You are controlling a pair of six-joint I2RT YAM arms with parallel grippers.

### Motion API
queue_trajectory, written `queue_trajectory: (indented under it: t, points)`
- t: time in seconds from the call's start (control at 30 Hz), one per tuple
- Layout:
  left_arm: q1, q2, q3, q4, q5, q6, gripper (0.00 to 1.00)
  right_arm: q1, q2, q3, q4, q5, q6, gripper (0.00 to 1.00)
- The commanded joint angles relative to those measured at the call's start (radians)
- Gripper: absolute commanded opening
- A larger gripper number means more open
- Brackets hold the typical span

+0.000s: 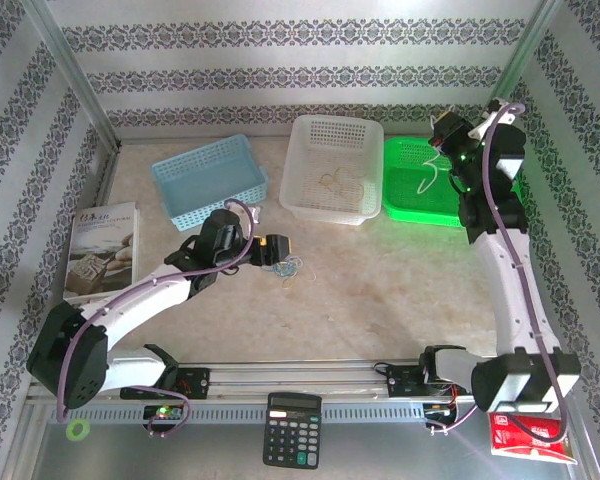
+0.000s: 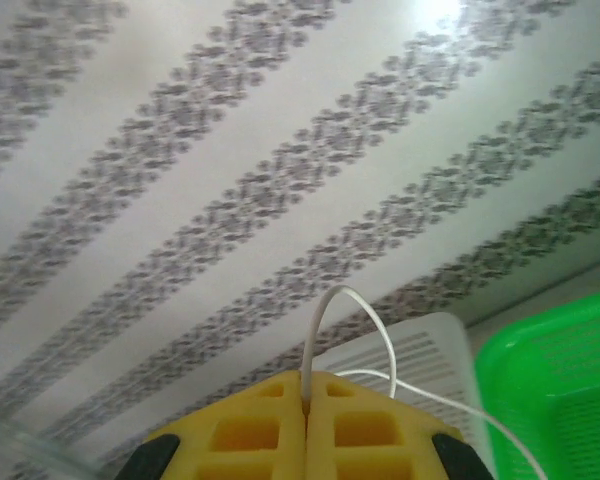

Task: Untangle the cables

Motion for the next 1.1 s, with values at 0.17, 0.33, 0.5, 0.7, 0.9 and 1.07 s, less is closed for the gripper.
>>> queue_trajectory:
  t: [0.17,0.33,0.5,0.7,0.9,1.07]
  points:
    - [-0.013,-0.058,0.052,-0.070,0.023,-0.023,0.86,-0.085,0.188,0.041,0.039,0.051,-0.017,0.00]
    - [-0.013,-0.088,0.066,-0.083,0.014,-0.027,0.89,-0.088,0.320,0.085,0.050,0.071,-0.034,0.00]
    - [-0.012,-0.112,0.079,-0.091,0.001,-0.030,0.90,-0.091,0.444,0.146,0.069,0.063,-0.065,0.00]
    - [-0.011,-0.114,0.096,-0.107,0.000,-0.023,0.90,-0.096,0.524,0.221,0.059,-0.024,-0.105,0.44]
    - [-0.011,-0.111,0.084,-0.083,0.001,-0.039,0.93,-0.096,0.451,0.169,0.074,-0.089,-0.093,0.65]
    - [-0.011,-0.115,0.071,-0.079,-0.004,-0.048,1.00,-0.066,0.331,0.069,0.094,-0.091,-0.099,0.95]
